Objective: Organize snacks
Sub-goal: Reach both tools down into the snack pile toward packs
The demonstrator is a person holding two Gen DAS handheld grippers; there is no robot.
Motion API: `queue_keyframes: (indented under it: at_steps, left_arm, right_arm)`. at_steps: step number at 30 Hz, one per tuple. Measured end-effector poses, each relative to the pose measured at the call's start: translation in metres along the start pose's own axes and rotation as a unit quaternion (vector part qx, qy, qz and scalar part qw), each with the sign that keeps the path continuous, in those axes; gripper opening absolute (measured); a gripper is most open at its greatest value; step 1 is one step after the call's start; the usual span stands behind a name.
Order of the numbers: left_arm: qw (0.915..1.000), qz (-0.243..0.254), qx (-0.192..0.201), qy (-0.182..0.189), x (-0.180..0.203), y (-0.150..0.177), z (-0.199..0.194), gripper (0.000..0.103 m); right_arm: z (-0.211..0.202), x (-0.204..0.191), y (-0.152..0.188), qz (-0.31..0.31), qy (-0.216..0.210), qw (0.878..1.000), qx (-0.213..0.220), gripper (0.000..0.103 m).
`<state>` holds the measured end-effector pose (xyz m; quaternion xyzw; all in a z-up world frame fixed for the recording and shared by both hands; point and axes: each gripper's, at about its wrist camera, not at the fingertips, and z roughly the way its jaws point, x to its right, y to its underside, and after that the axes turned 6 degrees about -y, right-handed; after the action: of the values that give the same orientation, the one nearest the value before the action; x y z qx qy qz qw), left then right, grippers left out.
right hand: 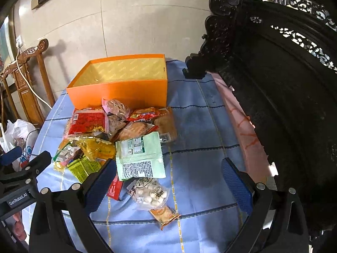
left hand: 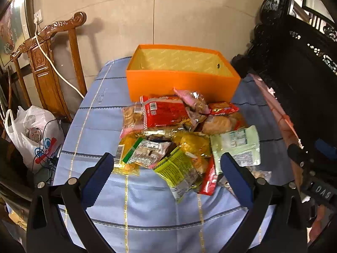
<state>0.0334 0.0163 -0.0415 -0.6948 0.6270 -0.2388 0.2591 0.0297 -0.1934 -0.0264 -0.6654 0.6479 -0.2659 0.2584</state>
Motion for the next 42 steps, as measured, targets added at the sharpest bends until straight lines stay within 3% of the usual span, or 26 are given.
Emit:
queue_keyframes:
  at_steps: [6, 9, 16, 22, 26, 31, 34, 38, 40, 42]
  left_arm:
    - [0.9993, -0.001, -0.036, 0.001, -0.003, 0.004, 0.027, 0.099]
    - [0.9987, 0.016, -0.045, -0.014, 0.001, 0.006, 0.042, 0.099]
    - [0.9982, 0.045, -0.038, -0.006, 0.007, 0.006, 0.080, 0.099]
    - [0.9967, 0.065, -0.044, 0.019, 0.016, 0.002, 0.112, 0.099]
    - [0.9961, 0.053, -0.040, 0.058, 0.016, -0.001, 0.124, 0.099]
    - [0.9942, 0.053, -0.035, 0.086, 0.018, 0.000, 0.123, 0.099]
    - [0.9900, 0.089, -0.021, 0.107, 0.031, 0.002, 0.114, 0.099]
    - [0.9849, 0.139, -0.032, 0.098, 0.050, 0.010, 0.125, 0.099]
    - [0.9854, 0.138, -0.068, 0.074, 0.050, 0.016, 0.142, 0.099]
    - [0.9862, 0.144, -0.063, 0.051, 0.047, 0.021, 0.146, 0.099]
  right_arm:
    - [0.021, -0.003, -0.003, -0.006, -0.007, 1.000, -0.010, 0.100]
    - [0.040, -0.003, -0.004, -0.010, -0.032, 0.999, -0.008, 0.099]
    - [0.099, 0.004, 0.002, 0.015, -0.076, 0.996, -0.051, 0.099]
    - [0.132, 0.002, 0.000, 0.012, -0.095, 0.993, -0.064, 0.099]
    - [0.148, -0.003, -0.001, 0.000, -0.108, 0.992, -0.071, 0.099]
    - [0.160, -0.002, 0.002, 0.010, -0.114, 0.990, -0.084, 0.099]
    - [0.160, 0.002, 0.004, 0.013, -0.117, 0.989, -0.085, 0.099]
    - [0.158, 0.003, 0.005, 0.003, -0.103, 0.991, -0.080, 0.099]
    - [0.159, 0.005, 0.005, 0.005, -0.105, 0.991, -0.079, 0.099]
    - [0.159, 0.009, 0.005, 0.021, -0.114, 0.990, -0.081, 0.099]
